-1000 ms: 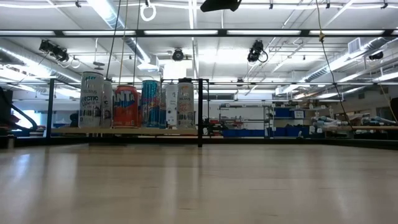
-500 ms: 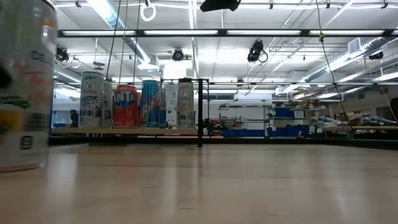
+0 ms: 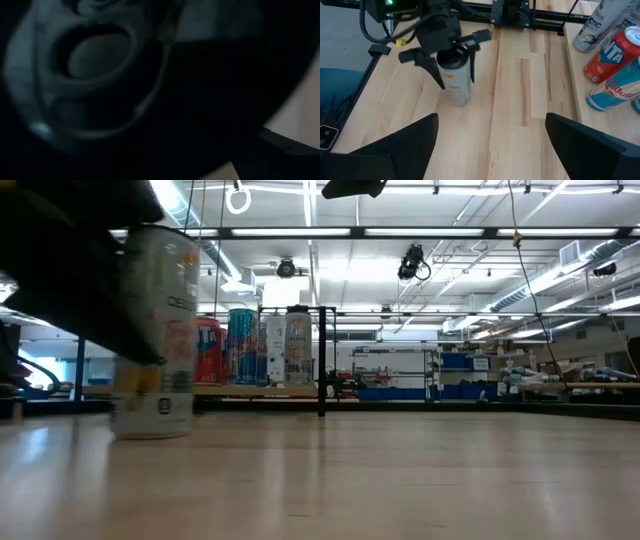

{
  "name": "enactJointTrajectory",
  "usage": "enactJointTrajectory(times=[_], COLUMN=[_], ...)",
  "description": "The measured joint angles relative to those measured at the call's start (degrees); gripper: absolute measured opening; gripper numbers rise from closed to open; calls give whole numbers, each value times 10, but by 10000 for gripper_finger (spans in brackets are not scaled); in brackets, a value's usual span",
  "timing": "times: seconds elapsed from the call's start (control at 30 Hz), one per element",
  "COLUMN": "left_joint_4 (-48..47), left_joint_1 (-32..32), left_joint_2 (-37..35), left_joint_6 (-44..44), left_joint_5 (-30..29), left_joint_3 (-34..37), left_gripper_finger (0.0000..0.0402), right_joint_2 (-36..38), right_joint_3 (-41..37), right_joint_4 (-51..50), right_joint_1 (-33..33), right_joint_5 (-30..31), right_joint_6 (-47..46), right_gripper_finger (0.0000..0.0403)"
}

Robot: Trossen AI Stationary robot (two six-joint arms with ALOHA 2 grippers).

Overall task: Place canned beverage on shelf
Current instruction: Put the white yellow soda can aligned with the other white yellow soda can on the shelf

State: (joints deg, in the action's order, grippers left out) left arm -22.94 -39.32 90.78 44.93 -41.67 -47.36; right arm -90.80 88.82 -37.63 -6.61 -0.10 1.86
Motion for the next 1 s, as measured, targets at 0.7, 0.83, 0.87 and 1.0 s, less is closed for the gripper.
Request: enactJointTrajectory(times=[0.7, 0.83, 0.87, 1.0], left_joint_4=[52, 82, 88, 94], left_joint_1=[166, 167, 167, 167], left_joint_2=[-1, 0, 0, 0], left_joint_6=[-227, -251, -258, -258], left_joint_5=[105, 154, 162, 165], left_joint_3=[0, 0, 0, 0], left_gripper_finger=[316, 316, 316, 316], right_joint_2=[0, 0, 0, 0], right_joint_3=[0, 0, 0, 0], right_joint_4=[-14, -13, -13, -15], right_joint_1=[1, 1, 1, 1], right_joint_5=[0, 0, 0, 0], right_joint_6=[110, 110, 110, 108], right_gripper_finger=[378, 378, 378, 378])
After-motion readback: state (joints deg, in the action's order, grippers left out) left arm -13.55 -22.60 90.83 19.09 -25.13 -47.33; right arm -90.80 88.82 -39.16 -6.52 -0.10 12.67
